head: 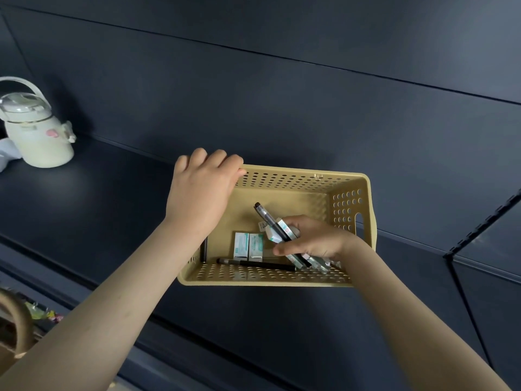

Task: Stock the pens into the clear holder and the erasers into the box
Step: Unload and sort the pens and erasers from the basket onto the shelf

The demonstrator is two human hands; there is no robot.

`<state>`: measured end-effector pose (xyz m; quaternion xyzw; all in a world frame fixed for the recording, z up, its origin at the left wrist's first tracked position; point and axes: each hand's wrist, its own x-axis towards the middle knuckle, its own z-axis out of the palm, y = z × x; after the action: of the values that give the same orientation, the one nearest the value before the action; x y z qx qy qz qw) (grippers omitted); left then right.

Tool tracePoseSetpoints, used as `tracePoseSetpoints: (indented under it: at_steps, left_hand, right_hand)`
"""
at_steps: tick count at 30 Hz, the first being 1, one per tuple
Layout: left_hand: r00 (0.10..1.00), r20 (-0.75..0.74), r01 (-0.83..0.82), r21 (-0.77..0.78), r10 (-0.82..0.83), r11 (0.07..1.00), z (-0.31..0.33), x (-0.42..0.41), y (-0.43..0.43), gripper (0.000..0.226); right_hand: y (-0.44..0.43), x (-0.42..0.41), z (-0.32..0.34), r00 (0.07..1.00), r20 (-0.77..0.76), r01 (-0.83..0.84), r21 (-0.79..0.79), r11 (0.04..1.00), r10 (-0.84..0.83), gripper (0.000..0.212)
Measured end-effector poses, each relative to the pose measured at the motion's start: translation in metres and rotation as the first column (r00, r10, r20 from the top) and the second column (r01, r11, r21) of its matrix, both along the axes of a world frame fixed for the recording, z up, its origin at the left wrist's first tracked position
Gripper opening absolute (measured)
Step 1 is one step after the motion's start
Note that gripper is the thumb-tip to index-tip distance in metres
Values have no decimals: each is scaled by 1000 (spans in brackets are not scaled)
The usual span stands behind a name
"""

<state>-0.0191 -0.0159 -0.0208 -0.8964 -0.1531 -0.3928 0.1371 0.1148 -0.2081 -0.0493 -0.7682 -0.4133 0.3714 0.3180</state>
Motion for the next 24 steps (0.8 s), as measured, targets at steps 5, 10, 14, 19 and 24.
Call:
tracePoseSetpoints:
  at_steps: [5, 10, 14, 19, 24]
  left_hand:
    - [999, -32, 41, -37, -42, 998, 2, 3, 3, 26]
    - [995, -76, 54, -95, -61, 994, 3, 13, 11, 24]
    - [985, -149, 62, -158, -86, 985, 3, 23, 19, 27]
    - [966, -225, 74, -241, -130, 968, 5, 35, 27, 29]
    - [938, -304, 68, -307, -165, 949, 3, 49, 36, 30]
  right_hand:
    - [-6, -6, 14, 999, -40, 25, 125, 992, -20, 22]
    - [-11, -10, 21, 993, -81, 105, 275, 956, -86, 19]
    - [-15, -10, 25, 969, -173, 233, 388, 892, -177, 19]
    - [-11, -12, 35, 839, -362, 535, 412, 737, -407, 33]
    - [-9, -11, 44, 574, -653, 805, 338, 488, -494, 38]
